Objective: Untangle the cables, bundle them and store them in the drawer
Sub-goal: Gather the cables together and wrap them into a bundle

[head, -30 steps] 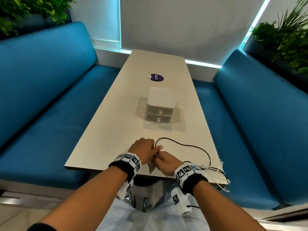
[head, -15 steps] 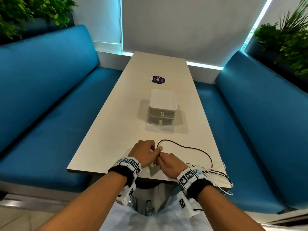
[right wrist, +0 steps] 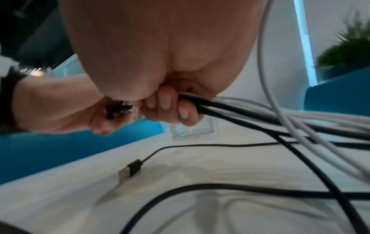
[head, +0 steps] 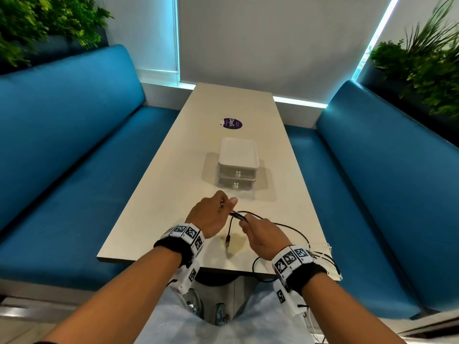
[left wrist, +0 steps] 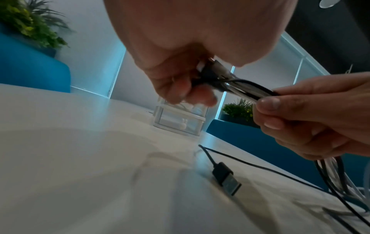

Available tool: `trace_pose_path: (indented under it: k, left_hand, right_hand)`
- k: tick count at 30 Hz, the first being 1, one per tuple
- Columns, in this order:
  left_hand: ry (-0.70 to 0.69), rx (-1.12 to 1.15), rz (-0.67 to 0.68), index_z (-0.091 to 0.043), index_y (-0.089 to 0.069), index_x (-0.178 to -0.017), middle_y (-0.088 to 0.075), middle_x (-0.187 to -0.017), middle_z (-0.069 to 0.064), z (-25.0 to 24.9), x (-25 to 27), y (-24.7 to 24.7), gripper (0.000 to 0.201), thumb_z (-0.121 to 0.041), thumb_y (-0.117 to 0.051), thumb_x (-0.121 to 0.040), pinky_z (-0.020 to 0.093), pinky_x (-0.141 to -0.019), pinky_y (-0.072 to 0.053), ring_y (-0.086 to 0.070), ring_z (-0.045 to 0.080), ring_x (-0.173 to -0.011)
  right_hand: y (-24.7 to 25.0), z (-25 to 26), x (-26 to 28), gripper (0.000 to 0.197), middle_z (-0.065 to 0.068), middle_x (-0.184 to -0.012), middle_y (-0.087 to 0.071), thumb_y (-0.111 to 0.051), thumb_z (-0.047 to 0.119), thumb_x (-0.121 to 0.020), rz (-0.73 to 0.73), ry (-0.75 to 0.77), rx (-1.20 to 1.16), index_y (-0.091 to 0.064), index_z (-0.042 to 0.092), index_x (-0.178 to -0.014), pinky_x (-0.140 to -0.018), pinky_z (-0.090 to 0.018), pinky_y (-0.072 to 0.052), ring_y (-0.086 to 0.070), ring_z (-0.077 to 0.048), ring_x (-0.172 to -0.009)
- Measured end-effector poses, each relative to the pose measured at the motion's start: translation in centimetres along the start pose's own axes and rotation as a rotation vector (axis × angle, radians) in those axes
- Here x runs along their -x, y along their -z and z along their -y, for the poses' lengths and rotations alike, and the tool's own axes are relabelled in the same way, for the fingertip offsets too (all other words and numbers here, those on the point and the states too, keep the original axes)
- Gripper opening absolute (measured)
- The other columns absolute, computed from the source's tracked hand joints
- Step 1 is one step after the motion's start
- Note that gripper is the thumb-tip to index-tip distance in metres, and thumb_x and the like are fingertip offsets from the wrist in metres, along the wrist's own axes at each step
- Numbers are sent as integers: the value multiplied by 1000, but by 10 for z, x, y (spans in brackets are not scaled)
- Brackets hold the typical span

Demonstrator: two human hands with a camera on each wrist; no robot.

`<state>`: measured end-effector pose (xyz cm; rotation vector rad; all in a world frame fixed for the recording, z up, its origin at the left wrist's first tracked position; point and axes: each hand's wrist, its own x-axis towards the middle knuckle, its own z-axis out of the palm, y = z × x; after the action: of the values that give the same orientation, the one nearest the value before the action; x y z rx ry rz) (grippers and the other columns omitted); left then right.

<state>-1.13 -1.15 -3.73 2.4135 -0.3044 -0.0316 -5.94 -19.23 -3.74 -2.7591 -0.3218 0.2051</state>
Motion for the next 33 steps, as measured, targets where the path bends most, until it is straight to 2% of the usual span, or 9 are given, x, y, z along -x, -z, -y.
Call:
trace_pose_path:
  k: [3,8,13,16,19,25,28,30,33]
  left_hand:
    - [75,207,-41,-25,-40,-123,-64,-106,-7,7,5,2,76,-86,-23,-80,43,-90,-50,-67,19,-91]
    - [210,-164,105,-12,-59,-72,-65,-75,5,-6,20,10,91,-87,-8,-80,35,-72,-49,-60,24,-70]
    - [368,-106,148,-13,-68,-79,-69,-81,4,-13,13,-1,113,-98,4,-62,38,-81,-51,-65,26,-74]
    - [350,-182,195,-14,-64,-83,-65,-85,5,-18,15,-2,102,-93,0,-71,37,-85,-50,-62,26,-79]
    - [273,-19,250,-15,-67,-83,-69,-84,7,-22,12,-7,96,-88,-6,-79,37,-82,-50,-65,26,-78]
    - [184,282,45,-7,-59,-82,-67,-94,14,-40,-1,-12,47,-36,-31,-106,31,-73,-40,-60,29,-85]
    - [189,532,-38,-9,-70,-85,-73,-88,4,-48,-7,-10,47,-33,-34,-105,30,-79,-47,-67,23,-85]
    - [220,697,-69,-12,-70,-79,-75,-82,3,-48,-16,-7,46,-34,-38,-104,37,-86,-53,-71,25,-82]
    - [268,925,-100,-11,-61,-73,-68,-68,6,-47,-20,0,39,-30,-43,-101,57,-87,-55,-71,42,-82]
  right_hand:
    - [3,-1,-2,26,-9,-87,-66,-29,41,-102,-36,-49,-73,-46,21,-99,-74,-46,-50,-60,-34,-78]
    - [7,6,-3,30,-14,-83,-63,-27,43,-103,-56,-67,-68,-44,18,-101,-71,-46,-49,-57,-38,-76]
    - [10,10,-4,34,-14,-83,-63,-24,44,-103,-134,-111,-28,-44,16,-105,-67,-42,-48,-58,-38,-76]
    - [12,10,-4,32,-15,-89,-63,-26,42,-103,-141,-137,25,-44,16,-109,-66,-39,-44,-59,-38,-81]
    - [12,18,-3,25,-16,-95,-65,-33,31,-103,-28,-50,142,-44,14,-117,-64,-37,-42,-60,-39,-83]
    - [9,28,0,38,-18,-95,-66,-38,23,-101,17,29,47,-39,11,-137,-64,-38,-44,-60,-36,-79]
    - [18,28,-6,38,-15,-97,-68,-45,33,-99,-17,41,-137,-41,18,-134,-69,-40,-50,-64,-33,-79]
    - [27,24,-11,30,-7,-101,-68,-50,41,-95,-19,35,-243,-51,26,-121,-72,-38,-54,-69,-23,-73]
    - [37,19,-11,21,3,-96,-68,-52,32,-92,60,34,-299,-52,32,-113,-76,-32,-55,-70,-10,-64]
